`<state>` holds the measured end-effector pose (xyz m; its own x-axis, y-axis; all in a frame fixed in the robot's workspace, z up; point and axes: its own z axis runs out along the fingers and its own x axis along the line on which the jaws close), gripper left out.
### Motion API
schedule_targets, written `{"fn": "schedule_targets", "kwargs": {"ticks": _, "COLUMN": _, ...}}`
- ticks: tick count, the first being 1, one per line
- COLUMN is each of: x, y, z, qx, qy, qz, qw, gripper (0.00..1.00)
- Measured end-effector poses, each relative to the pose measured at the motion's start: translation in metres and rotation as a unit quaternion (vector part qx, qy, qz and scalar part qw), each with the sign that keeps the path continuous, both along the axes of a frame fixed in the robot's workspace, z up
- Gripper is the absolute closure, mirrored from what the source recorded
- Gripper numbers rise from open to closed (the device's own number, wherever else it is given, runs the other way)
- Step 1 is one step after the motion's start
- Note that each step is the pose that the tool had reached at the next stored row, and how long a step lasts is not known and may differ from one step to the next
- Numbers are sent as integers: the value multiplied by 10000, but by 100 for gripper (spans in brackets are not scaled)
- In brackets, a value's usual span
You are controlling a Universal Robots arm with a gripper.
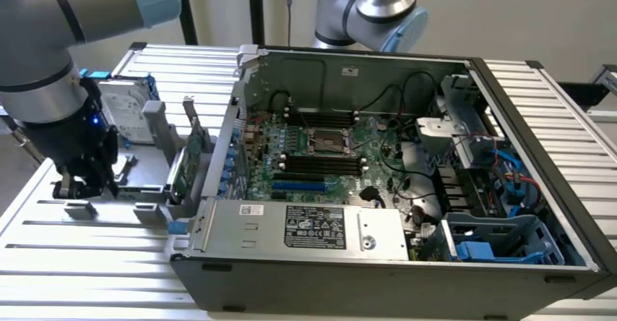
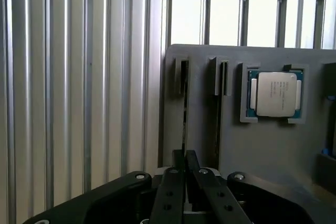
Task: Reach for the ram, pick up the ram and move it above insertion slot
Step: 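Pick up the ram and move it above insertion slot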
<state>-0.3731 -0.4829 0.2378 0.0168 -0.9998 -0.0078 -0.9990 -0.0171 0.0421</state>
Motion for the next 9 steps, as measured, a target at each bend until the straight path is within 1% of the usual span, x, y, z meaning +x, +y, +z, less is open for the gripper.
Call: {"fn": "schedule_targets", "kwargs": {"ticks": 9, "x": 1, "y": -1, "z": 411, "qx": 6, "qy": 0, "qz": 0, "qw": 10000, "gripper": 87}}
